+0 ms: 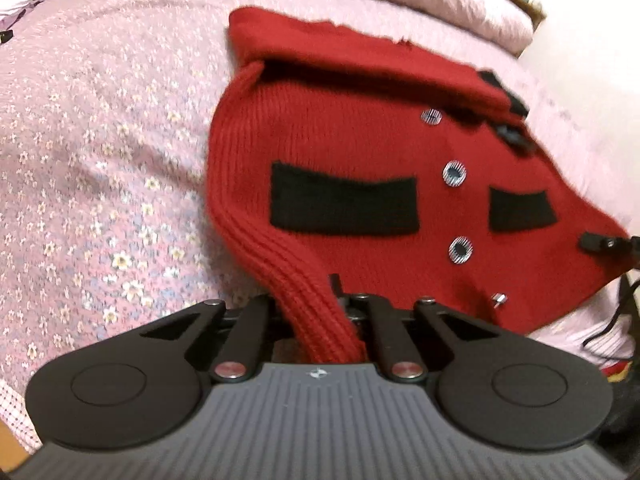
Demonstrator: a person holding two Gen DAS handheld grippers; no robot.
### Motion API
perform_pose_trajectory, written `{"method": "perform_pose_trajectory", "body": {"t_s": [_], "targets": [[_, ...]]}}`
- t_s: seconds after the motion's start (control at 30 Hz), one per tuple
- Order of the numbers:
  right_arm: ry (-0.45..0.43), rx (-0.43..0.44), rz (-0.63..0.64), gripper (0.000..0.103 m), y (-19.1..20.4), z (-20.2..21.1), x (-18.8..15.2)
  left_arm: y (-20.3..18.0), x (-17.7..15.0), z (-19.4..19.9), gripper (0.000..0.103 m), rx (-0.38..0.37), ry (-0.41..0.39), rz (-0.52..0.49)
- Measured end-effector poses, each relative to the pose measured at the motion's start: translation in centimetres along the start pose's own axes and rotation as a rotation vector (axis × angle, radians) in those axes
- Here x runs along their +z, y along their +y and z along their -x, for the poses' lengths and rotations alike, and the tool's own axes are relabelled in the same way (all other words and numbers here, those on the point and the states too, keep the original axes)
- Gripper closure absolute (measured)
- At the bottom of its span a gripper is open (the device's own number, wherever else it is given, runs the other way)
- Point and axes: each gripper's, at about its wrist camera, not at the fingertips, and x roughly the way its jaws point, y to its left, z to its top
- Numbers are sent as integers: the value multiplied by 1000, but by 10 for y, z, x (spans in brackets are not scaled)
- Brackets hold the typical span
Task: Fold small clothes
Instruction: 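Lift the hem with both tools and fold it toward the collar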
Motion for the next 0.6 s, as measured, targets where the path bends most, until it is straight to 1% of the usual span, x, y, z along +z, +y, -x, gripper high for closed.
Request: {"method": "perform_pose_trajectory", "body": {"t_s": [0.1, 0.23, 0.5, 0.6], "targets": [[-34, 40, -23, 92, 2, 3, 9, 2, 9, 8, 94, -23, -28, 27], [-80, 63, -25, 92, 7, 7, 23, 1, 27, 23, 94, -69, -88, 70], [-189, 91, -34, 92, 18, 19, 47, -19, 52, 52, 94, -95, -213, 45], [-228, 99, -37, 92, 21, 22, 56, -19, 64, 61, 94, -100, -253, 57]]}}
